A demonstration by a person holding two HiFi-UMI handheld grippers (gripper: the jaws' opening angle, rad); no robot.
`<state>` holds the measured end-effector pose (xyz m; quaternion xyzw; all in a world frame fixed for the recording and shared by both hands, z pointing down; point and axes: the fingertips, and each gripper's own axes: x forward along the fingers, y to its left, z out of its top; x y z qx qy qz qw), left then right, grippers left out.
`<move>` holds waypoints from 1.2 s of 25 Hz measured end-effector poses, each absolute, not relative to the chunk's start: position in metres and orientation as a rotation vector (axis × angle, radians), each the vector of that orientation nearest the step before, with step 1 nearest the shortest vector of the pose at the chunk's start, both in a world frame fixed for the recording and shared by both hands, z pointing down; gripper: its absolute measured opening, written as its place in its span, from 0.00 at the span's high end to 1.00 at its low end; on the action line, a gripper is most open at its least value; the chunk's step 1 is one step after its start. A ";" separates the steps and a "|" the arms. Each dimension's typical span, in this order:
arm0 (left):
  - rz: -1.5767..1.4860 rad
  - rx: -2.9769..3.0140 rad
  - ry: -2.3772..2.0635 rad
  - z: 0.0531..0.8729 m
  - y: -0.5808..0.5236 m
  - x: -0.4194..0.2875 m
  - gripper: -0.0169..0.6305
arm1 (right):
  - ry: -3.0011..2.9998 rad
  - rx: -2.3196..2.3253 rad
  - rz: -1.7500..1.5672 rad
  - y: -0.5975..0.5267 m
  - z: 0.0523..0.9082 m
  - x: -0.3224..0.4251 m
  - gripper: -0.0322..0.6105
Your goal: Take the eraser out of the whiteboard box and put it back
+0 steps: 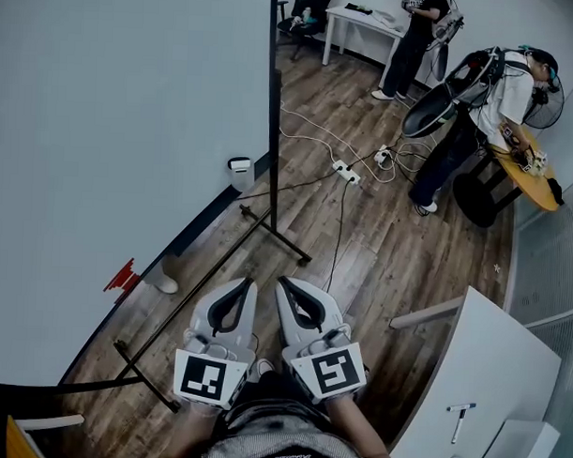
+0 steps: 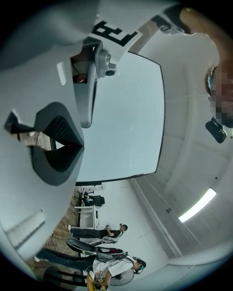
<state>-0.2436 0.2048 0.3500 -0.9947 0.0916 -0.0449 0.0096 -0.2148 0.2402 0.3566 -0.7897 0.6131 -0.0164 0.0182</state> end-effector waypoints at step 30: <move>-0.144 -3.063 0.584 0.334 0.083 0.026 0.97 | 2.157 -2.243 -0.008 0.108 0.332 0.055 0.95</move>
